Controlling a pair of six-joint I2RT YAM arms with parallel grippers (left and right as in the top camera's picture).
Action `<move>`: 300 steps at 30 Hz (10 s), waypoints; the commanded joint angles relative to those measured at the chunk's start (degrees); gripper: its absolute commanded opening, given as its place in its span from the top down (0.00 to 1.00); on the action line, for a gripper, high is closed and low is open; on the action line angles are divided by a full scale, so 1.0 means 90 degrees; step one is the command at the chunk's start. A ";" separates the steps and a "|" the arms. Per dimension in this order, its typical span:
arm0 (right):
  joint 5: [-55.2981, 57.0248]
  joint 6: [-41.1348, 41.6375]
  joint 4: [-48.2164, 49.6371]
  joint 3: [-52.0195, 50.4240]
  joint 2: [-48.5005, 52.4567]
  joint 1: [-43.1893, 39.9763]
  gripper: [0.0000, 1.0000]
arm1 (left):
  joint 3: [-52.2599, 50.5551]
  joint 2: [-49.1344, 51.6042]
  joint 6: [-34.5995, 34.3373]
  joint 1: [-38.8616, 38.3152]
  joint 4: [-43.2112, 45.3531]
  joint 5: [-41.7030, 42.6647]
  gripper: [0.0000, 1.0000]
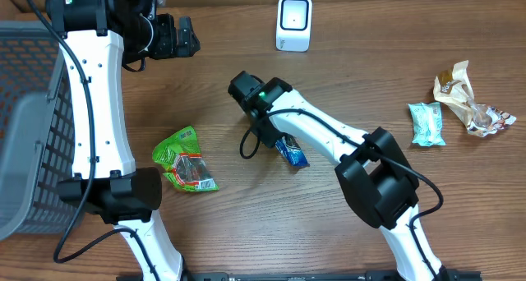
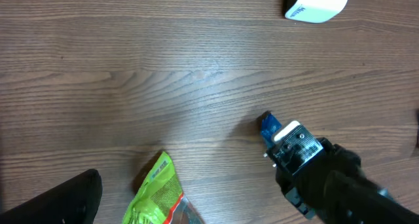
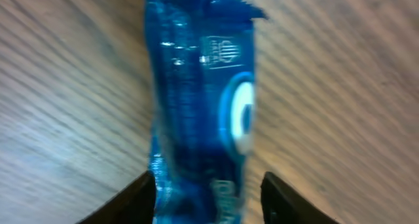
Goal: Scan the item barcode
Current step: 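Lift the blue Oreo pack with the right gripper toward the scanner, then hold the Oreo pack's barcode in front of the white scanner, then carry the Oreo pack right and release it near the tan bag, then reach the right gripper to the green-and-red snack bag and grasp it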
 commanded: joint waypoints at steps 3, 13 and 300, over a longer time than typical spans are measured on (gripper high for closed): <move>0.0719 0.0427 0.0321 -0.0250 -0.0063 0.0070 0.60 | -0.0015 -0.0032 -0.0092 -0.0044 0.0010 -0.0015 0.00; 0.0687 0.0442 0.0464 -0.0750 -0.0063 0.0002 0.87 | -0.0015 -0.0032 -0.0092 -0.0044 0.0010 -0.0015 0.00; -0.4794 0.2404 0.2914 -0.0049 0.0236 0.0746 0.06 | -0.0015 -0.0032 -0.0092 -0.0044 0.0010 -0.0015 0.00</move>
